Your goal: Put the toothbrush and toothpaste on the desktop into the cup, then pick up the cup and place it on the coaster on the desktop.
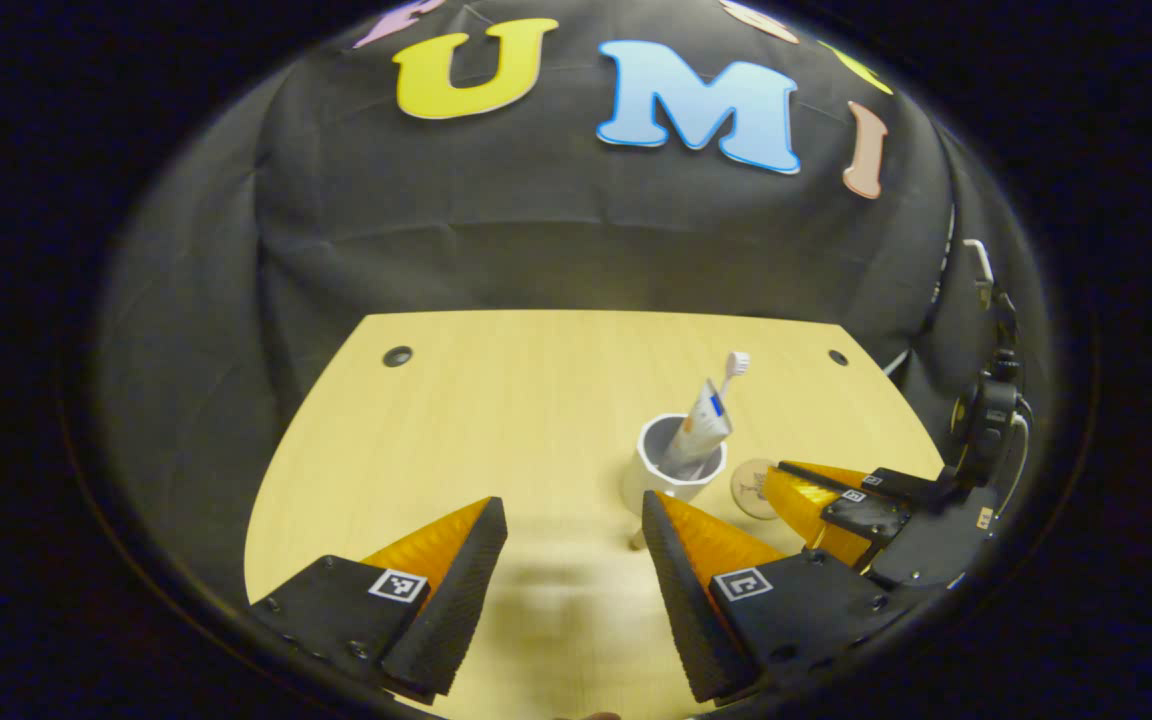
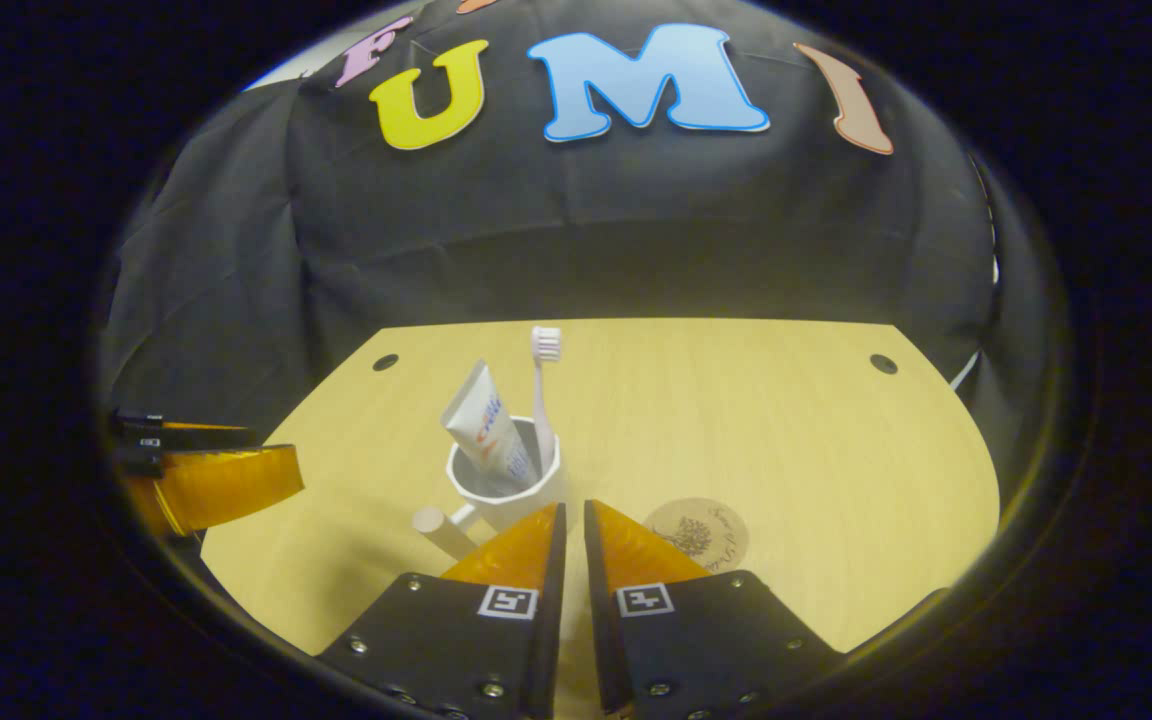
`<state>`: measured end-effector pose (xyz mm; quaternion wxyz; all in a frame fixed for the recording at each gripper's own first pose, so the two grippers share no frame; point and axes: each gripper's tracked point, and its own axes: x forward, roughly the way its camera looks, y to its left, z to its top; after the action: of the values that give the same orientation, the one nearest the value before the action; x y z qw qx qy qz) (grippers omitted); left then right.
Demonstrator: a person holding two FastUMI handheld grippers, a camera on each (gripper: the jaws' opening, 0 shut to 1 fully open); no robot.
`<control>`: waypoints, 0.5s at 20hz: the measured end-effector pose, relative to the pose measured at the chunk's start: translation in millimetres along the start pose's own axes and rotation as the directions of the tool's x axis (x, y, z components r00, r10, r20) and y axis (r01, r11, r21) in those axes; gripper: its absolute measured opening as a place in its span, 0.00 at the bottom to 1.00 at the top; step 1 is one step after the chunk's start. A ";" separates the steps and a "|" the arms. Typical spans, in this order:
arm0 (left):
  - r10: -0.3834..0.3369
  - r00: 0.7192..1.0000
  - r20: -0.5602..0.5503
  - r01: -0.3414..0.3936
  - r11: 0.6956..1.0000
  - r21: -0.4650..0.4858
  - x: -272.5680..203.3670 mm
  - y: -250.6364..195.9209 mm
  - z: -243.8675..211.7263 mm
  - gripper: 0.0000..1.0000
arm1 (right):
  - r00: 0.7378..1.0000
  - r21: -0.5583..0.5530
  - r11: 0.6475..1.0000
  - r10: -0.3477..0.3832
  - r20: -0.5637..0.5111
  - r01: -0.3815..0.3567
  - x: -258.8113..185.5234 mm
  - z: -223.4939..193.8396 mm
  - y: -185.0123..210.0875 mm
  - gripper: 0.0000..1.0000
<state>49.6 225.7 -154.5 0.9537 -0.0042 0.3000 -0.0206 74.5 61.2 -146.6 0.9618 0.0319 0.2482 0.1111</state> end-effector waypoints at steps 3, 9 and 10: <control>-0.089 0.992 -0.088 0.094 0.994 0.055 16.8 -26.3 0.3 0.89 | 0.999 0.054 0.998 -0.039 -0.014 0.040 -10.8 -8.8 -21.5 0.14; -0.129 0.917 -0.376 0.190 0.973 0.130 50.8 -42.4 -33.0 0.89 | 0.991 0.158 0.979 -0.129 -0.035 0.132 -34.3 -26.5 -66.5 0.15; -0.124 0.905 -0.406 0.198 0.970 0.145 53.4 -44.8 -36.7 0.89 | 0.989 0.171 0.974 -0.143 -0.038 0.147 -38.6 -28.7 -74.3 0.15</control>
<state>70.7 178.8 -214.3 0.8650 0.0628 0.4813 -0.1271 42.4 -19.8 -162.3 0.9577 0.0958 0.2708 0.0189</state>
